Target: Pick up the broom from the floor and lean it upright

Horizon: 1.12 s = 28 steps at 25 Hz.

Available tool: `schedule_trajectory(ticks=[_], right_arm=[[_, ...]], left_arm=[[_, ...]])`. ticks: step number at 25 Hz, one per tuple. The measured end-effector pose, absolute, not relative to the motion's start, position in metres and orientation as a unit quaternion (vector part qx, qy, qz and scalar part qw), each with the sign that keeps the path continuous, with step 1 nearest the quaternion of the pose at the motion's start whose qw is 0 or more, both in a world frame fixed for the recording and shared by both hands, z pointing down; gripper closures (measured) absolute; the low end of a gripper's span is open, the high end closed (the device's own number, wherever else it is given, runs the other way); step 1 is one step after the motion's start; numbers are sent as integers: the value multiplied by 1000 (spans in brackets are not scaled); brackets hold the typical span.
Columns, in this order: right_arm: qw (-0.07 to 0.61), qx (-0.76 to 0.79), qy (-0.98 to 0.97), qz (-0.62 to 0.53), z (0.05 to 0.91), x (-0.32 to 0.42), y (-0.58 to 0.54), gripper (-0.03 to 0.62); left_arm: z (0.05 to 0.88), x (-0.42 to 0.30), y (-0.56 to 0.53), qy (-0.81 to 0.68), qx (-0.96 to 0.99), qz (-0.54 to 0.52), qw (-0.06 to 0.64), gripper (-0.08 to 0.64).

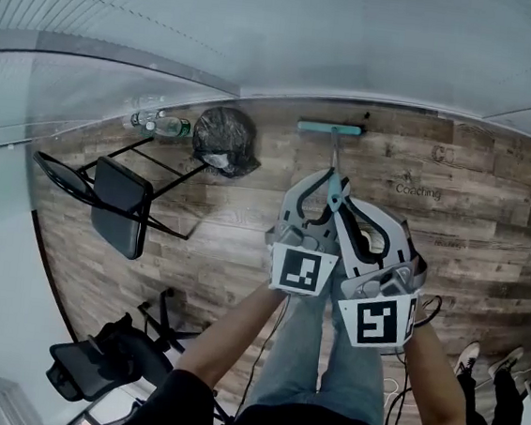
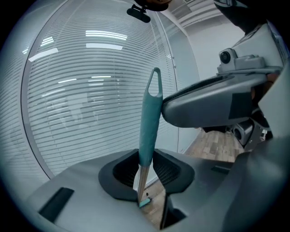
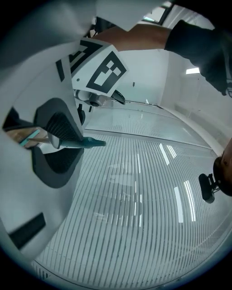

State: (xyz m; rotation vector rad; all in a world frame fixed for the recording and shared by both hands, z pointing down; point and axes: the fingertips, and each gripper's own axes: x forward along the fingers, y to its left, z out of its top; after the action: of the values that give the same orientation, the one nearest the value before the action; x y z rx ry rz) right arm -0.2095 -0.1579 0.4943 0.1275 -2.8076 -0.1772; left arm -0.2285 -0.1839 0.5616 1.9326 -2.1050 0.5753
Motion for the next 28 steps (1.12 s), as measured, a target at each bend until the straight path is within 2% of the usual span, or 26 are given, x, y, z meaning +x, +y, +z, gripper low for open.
schedule_trajectory(ticks=[12, 28], right_arm=[[170, 83, -980, -61, 463, -271, -194, 552], [191, 170, -966, -23, 495, -347, -284, 552]], left_arm=[[534, -280, -208, -719, 654, 162, 170, 449], [556, -348, -294, -683, 701, 122, 166, 449]])
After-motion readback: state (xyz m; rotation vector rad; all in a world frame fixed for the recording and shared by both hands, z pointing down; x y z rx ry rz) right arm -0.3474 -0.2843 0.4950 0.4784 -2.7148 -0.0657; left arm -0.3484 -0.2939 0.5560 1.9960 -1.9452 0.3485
